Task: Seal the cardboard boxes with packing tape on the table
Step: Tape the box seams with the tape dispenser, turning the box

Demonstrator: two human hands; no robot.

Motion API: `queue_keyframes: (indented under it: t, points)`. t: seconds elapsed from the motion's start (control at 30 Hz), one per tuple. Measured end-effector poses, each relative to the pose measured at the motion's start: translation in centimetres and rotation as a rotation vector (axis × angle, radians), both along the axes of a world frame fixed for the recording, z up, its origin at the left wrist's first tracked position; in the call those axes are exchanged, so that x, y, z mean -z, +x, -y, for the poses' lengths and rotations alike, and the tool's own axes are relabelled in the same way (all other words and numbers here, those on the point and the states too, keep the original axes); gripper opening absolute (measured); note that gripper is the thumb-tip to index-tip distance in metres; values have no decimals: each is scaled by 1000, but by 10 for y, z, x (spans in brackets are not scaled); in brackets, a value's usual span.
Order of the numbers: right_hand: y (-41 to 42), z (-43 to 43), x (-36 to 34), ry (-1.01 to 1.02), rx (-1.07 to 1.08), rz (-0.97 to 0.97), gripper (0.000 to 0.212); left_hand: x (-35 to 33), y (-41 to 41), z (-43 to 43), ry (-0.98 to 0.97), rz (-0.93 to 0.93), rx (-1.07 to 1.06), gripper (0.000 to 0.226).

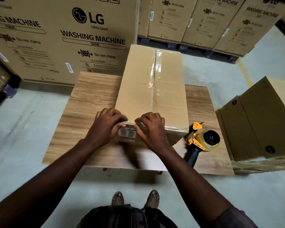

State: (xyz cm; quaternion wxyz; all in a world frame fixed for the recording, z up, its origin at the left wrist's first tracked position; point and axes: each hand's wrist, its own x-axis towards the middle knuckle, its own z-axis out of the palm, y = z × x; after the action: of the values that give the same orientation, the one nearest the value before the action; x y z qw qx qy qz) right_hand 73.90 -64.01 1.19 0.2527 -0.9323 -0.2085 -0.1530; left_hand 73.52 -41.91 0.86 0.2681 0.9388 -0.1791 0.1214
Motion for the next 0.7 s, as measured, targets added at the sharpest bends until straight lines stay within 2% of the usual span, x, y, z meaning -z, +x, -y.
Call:
queue_keyframes:
  t: [0.03, 0.17, 0.27, 0.37, 0.5, 0.57, 0.7]
  points:
    - [-1, -1, 3, 1, 3, 3, 23, 3, 0, -4, -13, 2, 6, 22]
    - [-8, 1, 8, -14, 26, -9, 36, 8, -4, -11, -86, -37, 19, 40]
    - [-3, -14, -2, -26, 30, -24, 27, 7, -7, -9, -232, -43, -31, 32]
    - [4, -33, -3, -25, -4, -46, 21, 4, -11, -6, -430, -63, -165, 25]
    - [0, -47, 2, 76, 116, -93, 23, 20, -21, 6, -750, -302, -430, 34]
    - [-3, -56, -1, 25, 162, -94, 32, 30, -29, 24, -876, -352, -514, 37]
    - [-7, -77, -3, -101, 282, -67, 51, 29, -41, 51, -913, -280, -588, 38]
